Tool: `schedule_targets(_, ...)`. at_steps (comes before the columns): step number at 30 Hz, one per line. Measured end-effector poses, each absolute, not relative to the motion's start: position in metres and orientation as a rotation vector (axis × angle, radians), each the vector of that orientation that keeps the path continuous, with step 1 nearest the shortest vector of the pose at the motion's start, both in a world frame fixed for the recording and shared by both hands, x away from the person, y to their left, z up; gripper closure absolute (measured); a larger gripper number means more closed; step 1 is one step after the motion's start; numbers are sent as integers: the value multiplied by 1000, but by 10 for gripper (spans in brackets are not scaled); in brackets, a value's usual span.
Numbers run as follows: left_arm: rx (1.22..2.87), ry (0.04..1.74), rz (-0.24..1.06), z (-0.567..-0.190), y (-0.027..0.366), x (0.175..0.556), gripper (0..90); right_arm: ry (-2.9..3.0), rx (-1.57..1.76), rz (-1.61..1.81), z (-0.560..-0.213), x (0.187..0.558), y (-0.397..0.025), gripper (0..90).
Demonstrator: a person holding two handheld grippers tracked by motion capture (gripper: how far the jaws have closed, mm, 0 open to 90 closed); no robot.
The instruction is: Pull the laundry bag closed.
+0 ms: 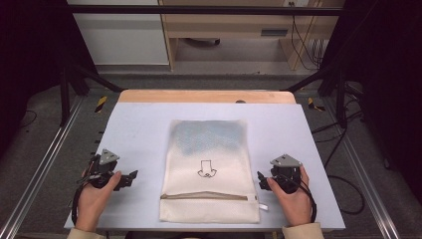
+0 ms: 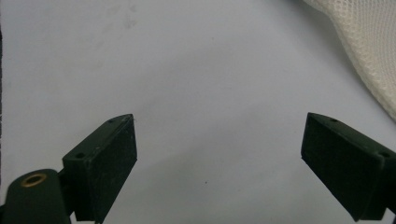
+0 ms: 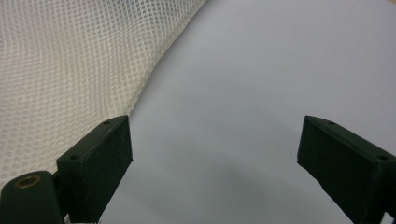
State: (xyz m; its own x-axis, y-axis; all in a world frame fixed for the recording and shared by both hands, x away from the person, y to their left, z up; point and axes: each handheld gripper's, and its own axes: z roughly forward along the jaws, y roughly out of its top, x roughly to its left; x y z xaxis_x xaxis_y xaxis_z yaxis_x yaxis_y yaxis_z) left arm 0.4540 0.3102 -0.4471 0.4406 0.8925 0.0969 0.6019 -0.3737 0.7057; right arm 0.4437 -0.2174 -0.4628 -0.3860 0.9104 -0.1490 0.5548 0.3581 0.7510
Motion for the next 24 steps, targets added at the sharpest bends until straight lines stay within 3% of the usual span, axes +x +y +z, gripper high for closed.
schedule_targets(7,2104,1248,674,-446,306,451,104,2168,1256,849,-467,450,-217,134)
schedule_targets(13,2103,1247,673,-449,306,445,90,2211,1216,818,-458,450,-204,78)
schedule_targets(24,2100,1202,691,-452,307,435,83,2442,970,851,-408,438,-146,147)
